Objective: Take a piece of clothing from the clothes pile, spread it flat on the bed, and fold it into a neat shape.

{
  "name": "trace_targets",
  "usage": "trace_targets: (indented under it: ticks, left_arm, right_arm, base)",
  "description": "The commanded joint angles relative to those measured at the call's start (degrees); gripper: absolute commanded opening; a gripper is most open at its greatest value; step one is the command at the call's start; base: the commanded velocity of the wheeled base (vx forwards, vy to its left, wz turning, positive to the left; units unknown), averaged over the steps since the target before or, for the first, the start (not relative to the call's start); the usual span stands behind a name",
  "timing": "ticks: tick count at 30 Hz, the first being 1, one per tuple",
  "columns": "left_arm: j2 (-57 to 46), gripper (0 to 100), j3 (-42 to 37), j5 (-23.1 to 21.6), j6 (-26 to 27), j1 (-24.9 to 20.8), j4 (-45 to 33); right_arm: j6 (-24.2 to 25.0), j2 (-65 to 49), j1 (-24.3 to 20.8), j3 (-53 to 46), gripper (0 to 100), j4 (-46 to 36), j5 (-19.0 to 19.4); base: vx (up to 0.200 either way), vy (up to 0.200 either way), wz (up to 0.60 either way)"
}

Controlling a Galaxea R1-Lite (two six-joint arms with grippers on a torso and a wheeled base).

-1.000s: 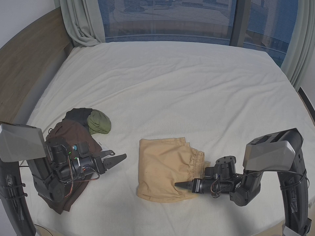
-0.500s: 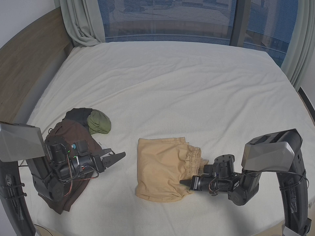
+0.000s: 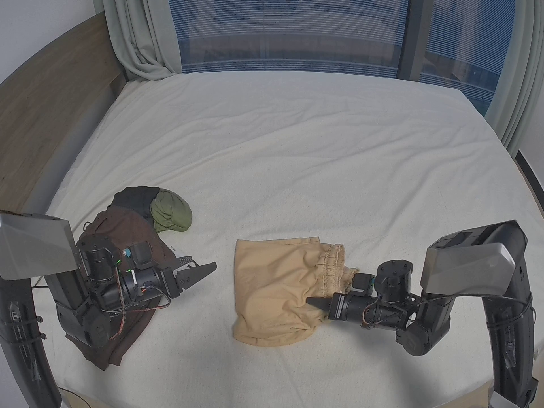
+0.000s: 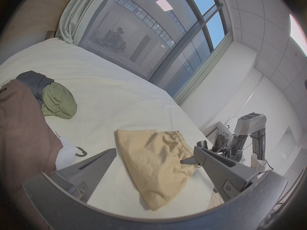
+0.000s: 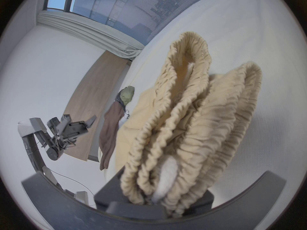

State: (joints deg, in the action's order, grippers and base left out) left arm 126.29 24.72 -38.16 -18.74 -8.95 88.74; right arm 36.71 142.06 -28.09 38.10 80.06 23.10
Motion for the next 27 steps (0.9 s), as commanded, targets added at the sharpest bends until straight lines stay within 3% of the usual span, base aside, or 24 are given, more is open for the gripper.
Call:
trace_targets:
  ticks: [1,27]
  left_arm:
    - [0.1,100,0.0,0.0,-0.1,0.0,0.0]
    - [0.3,100,0.2,-0.5,-0.2,0.9,0.0]
  right_arm:
    - [0.3,-6.1,-0.6,-1.4,0,0.7,1.3]
    - [0.5,-14.8,-1.5,-0.7,0,-1.6,1.5]
  base:
    - [0.000,0.000,0.00]
    - [0.000,0.000,0.00]
